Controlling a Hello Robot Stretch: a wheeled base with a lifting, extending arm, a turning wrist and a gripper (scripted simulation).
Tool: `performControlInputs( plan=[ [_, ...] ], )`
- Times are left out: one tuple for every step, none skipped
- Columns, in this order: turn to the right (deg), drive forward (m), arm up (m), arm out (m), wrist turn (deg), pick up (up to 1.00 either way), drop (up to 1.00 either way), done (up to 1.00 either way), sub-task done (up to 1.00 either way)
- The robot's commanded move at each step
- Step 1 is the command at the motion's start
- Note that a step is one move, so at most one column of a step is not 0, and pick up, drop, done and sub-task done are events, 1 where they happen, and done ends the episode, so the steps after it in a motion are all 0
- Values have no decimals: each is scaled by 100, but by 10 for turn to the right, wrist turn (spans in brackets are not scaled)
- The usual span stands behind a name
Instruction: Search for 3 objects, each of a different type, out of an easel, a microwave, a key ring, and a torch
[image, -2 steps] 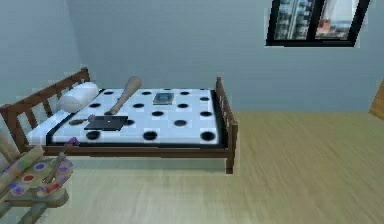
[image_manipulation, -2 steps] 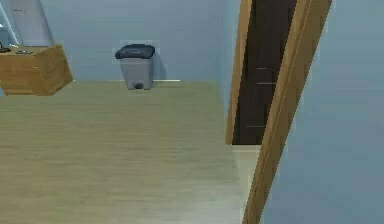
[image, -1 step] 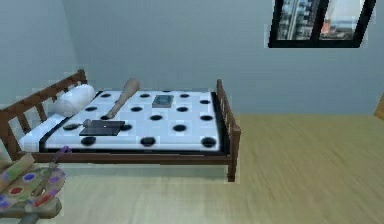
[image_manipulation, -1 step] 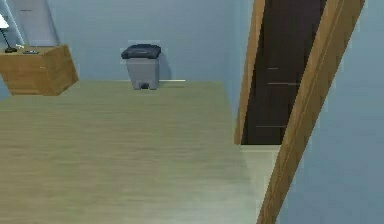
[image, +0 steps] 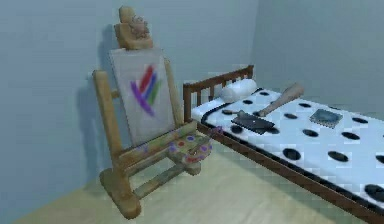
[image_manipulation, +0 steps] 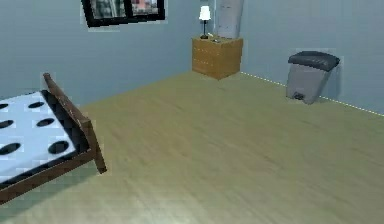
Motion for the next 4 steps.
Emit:
performControlInputs(
  plan=[
    [-390, 0, 0, 0, 0, 0, 0, 0, 0],
    [0, 35, 0, 0, 0, 0, 0, 0, 0],
    [330, 0, 0, 0, 0, 0, 0, 0, 0],
    [0, 0, 0, 0, 0, 0, 0, 100, 0]
  ],
)
